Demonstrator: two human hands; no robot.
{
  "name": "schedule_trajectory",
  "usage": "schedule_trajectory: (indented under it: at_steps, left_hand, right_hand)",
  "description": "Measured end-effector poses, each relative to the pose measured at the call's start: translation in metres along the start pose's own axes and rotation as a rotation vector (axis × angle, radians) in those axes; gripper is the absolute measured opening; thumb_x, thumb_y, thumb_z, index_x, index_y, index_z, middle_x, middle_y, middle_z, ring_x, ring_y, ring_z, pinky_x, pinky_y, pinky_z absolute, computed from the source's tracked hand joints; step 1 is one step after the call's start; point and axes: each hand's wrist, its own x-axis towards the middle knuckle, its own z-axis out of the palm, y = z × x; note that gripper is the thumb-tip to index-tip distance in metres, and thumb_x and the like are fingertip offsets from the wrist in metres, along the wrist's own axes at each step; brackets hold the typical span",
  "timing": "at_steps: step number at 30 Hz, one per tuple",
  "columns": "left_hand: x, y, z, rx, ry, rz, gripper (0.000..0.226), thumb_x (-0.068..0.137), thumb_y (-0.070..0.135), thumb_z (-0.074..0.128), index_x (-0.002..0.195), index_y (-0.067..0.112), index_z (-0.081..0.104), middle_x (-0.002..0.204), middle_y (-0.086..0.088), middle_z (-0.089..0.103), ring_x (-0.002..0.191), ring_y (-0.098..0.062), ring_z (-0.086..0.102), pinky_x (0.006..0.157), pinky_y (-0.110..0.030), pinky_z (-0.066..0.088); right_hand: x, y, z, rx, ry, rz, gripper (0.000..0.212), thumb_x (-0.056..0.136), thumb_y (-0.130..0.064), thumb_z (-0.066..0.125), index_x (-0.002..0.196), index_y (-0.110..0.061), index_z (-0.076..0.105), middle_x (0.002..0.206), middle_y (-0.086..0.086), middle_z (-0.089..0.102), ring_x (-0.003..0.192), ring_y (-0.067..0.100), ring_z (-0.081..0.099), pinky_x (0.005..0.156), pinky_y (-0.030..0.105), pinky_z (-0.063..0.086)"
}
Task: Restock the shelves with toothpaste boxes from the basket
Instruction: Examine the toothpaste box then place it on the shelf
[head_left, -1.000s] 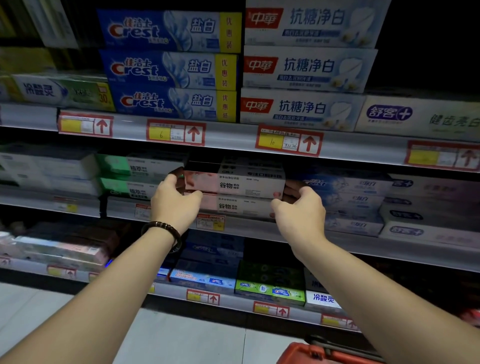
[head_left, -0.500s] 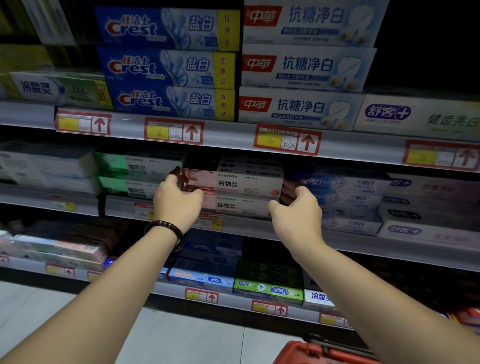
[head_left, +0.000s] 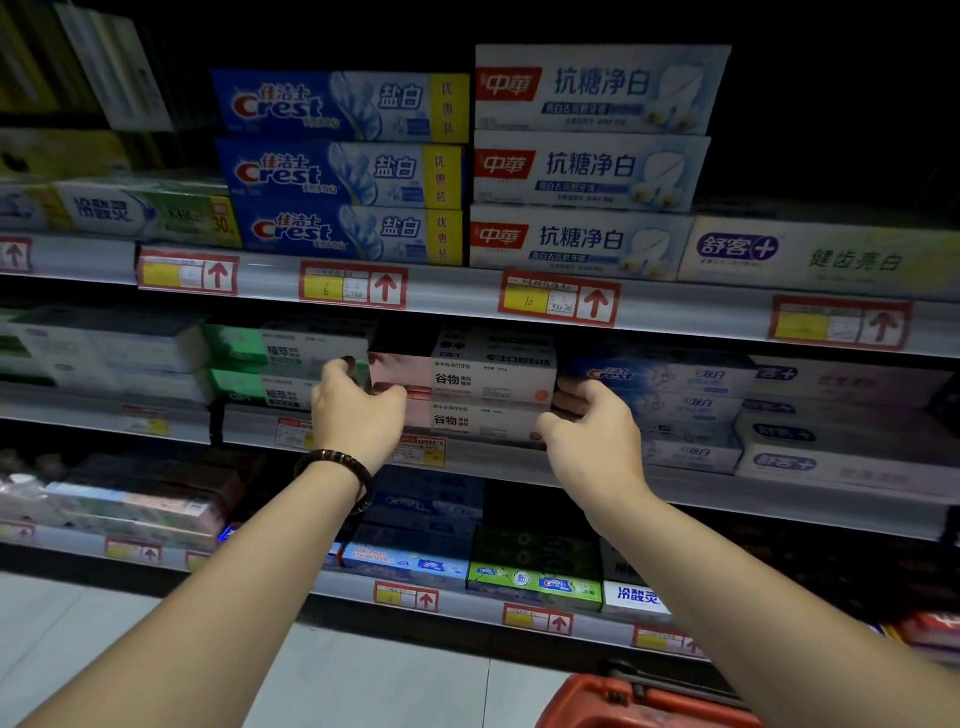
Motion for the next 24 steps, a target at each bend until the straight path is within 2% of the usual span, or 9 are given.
schedule_trajectory:
  at_steps: [4, 9, 11, 13, 16, 22, 24]
  left_hand:
    - [-0.011, 0.003, -0.003, -0.031, -0.026, -0.029, 0.063, 0.089, 0.025, 0.073, 0.145, 0.017, 0.044, 0.143, -0.011, 0.051, 0.119, -0.029, 0.056, 0.101, -0.040, 0.048]
    - [-0.030, 0.011, -0.005, -0.066, -0.103, -0.055, 0.056, 0.091, 0.023, 0.072, 0.141, 0.019, 0.047, 0.136, -0.006, 0.055, 0.103, -0.022, 0.053, 0.085, -0.034, 0.044]
    - [-0.038, 0.015, -0.006, -0.066, -0.130, -0.053, 0.060, 0.092, 0.023, 0.071, 0.146, 0.017, 0.044, 0.139, -0.006, 0.053, 0.105, -0.021, 0.050, 0.086, -0.034, 0.041]
    - [-0.047, 0.018, -0.007, -0.072, -0.163, -0.060, 0.066, 0.093, 0.024, 0.072, 0.151, 0.016, 0.041, 0.144, -0.007, 0.049, 0.114, -0.024, 0.051, 0.094, -0.036, 0.044]
    - [-0.059, 0.026, -0.008, -0.076, -0.199, -0.076, 0.070, 0.089, 0.027, 0.075, 0.150, 0.017, 0.041, 0.145, -0.008, 0.050, 0.125, -0.029, 0.055, 0.107, -0.047, 0.049]
    - [-0.092, 0.044, -0.012, -0.089, -0.269, -0.060, 0.073, 0.090, 0.027, 0.075, 0.152, 0.017, 0.038, 0.142, -0.008, 0.052, 0.122, -0.029, 0.056, 0.104, -0.050, 0.053]
    - [-0.105, 0.050, -0.013, -0.089, -0.296, -0.045, 0.071, 0.092, 0.026, 0.073, 0.152, 0.016, 0.037, 0.130, -0.003, 0.054, 0.112, -0.025, 0.060, 0.100, -0.048, 0.055]
  right_hand:
    - [-0.007, -0.002, -0.010, 0.056, -0.036, 0.014, 0.051, 0.093, -0.008, 0.069, 0.142, -0.020, 0.060, 0.117, -0.010, 0.068, 0.102, 0.007, 0.064, 0.094, 0.027, 0.049]
    - [-0.020, -0.002, -0.026, 0.074, -0.050, 0.015, 0.052, 0.095, -0.009, 0.069, 0.144, -0.022, 0.059, 0.130, -0.004, 0.068, 0.110, 0.013, 0.064, 0.093, 0.026, 0.049]
    - [-0.025, -0.003, -0.034, 0.075, -0.051, 0.013, 0.050, 0.096, -0.010, 0.070, 0.143, -0.023, 0.059, 0.130, -0.004, 0.069, 0.113, 0.015, 0.064, 0.081, 0.021, 0.049]
    - [-0.030, -0.004, -0.041, 0.068, -0.047, 0.005, 0.049, 0.096, -0.011, 0.070, 0.143, -0.022, 0.060, 0.127, -0.005, 0.070, 0.110, 0.014, 0.066, 0.073, 0.018, 0.048]
    - [-0.040, -0.006, -0.053, 0.053, -0.054, -0.003, 0.048, 0.096, -0.012, 0.071, 0.142, -0.023, 0.060, 0.120, -0.008, 0.071, 0.104, 0.010, 0.067, 0.070, 0.017, 0.048]
    - [-0.070, -0.003, -0.077, 0.015, -0.086, -0.001, 0.044, 0.097, -0.015, 0.069, 0.139, -0.026, 0.060, 0.110, -0.012, 0.073, 0.094, 0.006, 0.070, 0.069, 0.017, 0.049]
    - [-0.081, -0.001, -0.085, 0.020, -0.088, 0.008, 0.042, 0.097, -0.014, 0.069, 0.136, -0.026, 0.062, 0.107, -0.011, 0.074, 0.092, 0.009, 0.071, 0.074, 0.022, 0.052]
